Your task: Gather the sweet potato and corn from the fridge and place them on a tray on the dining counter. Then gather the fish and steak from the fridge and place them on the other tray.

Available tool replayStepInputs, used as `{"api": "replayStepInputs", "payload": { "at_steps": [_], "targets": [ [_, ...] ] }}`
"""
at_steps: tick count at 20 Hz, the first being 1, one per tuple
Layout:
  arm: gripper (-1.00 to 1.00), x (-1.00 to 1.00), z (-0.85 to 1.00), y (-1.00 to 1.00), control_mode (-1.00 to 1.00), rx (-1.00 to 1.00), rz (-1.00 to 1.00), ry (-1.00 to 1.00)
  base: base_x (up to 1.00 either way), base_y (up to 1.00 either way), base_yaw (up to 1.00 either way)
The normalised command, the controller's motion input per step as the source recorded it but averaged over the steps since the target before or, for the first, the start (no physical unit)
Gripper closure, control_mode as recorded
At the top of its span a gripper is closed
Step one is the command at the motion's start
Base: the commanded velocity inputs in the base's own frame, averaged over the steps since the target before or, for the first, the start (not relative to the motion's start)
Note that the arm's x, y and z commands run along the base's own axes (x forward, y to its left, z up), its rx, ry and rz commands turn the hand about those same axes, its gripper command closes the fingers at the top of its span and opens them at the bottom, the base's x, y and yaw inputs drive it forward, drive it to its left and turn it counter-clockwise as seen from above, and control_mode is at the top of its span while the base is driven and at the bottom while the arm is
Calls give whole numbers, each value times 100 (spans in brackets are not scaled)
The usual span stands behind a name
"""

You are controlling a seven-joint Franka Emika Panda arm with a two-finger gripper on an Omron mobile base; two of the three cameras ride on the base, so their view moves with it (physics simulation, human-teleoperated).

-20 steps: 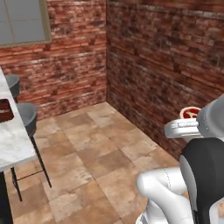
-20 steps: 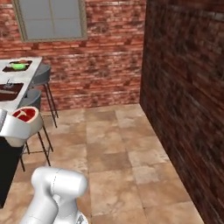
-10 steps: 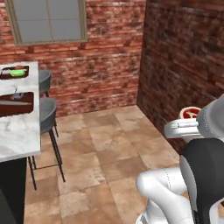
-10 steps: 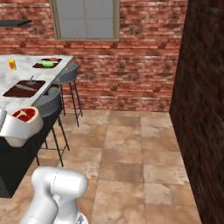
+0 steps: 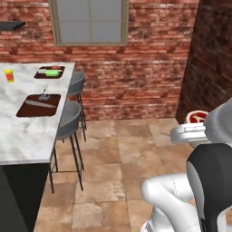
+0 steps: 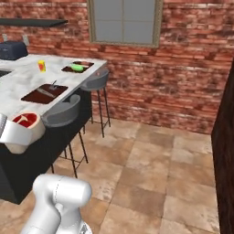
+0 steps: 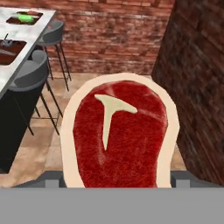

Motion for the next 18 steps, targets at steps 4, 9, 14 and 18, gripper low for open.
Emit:
{"api": "replayStepInputs", "payload": {
  "at_steps": [4,9,14,18],
  "targets": [
    [100,0,0,0,100,0,0,0,66,-46,41],
    [100,0,0,0,100,0,0,0,66,-46,41],
    [100,0,0,0,100,0,0,0,65,-45,42],
    [100,0,0,0,100,0,0,0,54,-48,41]
  ]
}}
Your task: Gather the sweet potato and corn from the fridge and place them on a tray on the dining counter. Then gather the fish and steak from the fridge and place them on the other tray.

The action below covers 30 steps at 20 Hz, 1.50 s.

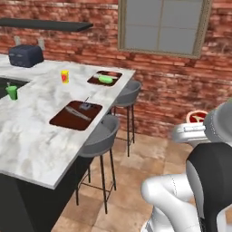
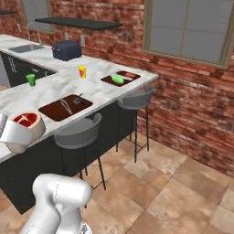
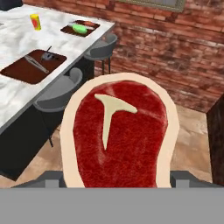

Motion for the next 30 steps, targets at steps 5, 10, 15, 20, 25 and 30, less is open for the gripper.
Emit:
{"api": "replayStepInputs", "payload": {
  "at_steps": [5,10,15,20,25,30],
  "targets": [
    [100,0,0,0,100,0,0,0,34,-50,42],
    [100,0,0,0,100,0,0,0,21,-49,44],
    [100,0,0,0,100,0,0,0,19,-50,44],
    [100,0,0,0,100,0,0,0,18,-51,43],
    [100,0,0,0,100,0,0,0,14,-52,43],
    [100,0,0,0,100,0,0,0,14,-54,43]
  ]
}}
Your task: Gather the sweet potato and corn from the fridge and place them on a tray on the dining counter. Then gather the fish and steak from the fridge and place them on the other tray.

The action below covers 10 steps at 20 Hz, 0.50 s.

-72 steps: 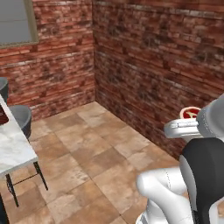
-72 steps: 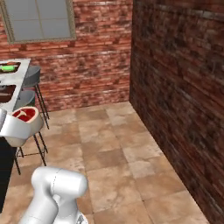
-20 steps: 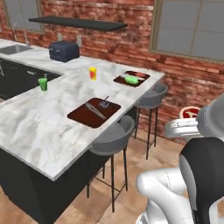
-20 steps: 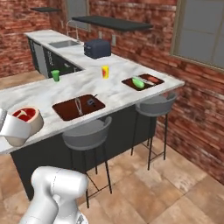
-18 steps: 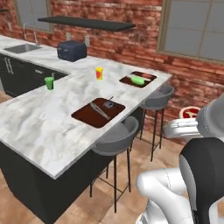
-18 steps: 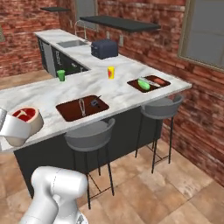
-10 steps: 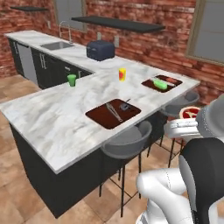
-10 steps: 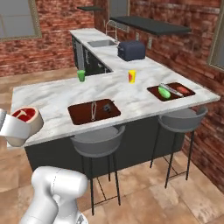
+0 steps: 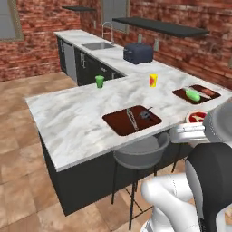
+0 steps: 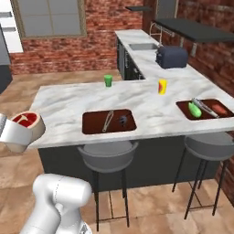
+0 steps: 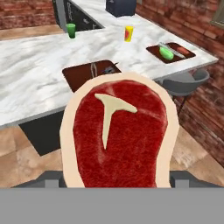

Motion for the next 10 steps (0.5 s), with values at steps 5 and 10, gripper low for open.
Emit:
{"api": "replayStepInputs", "payload": {
  "at_steps": [5,10],
  "targets": [
    [100,0,0,0,100,0,0,0,15,-56,42],
    [100,0,0,0,100,0,0,0,20,-62,38]
  ]
}}
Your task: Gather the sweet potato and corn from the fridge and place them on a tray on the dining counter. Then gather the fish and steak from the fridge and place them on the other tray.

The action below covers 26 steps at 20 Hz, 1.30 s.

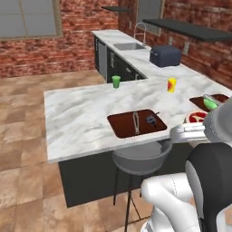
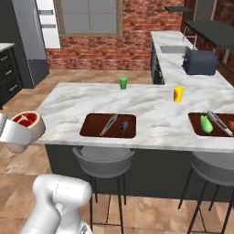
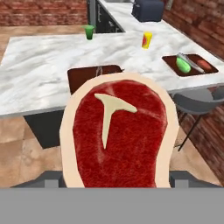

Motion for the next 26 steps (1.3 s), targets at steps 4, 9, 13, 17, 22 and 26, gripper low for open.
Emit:
{"api": "replayStepInputs", "payload": {
  "at_steps": [4,9,13,17,22,26],
  "targets": [
    [100,0,0,0,100,0,0,0,40,-65,34],
    [100,0,0,0,100,0,0,0,69,-59,30],
    [100,0,0,0,100,0,0,0,79,-45,24],
    [100,0,0,0,100,0,0,0,91,-8,11],
    [100,100,-12,0,-100,2,12,13,0,0,0],
    [100,100,-48,3,-100,1,15,18,0,0,0]
  ]
}}
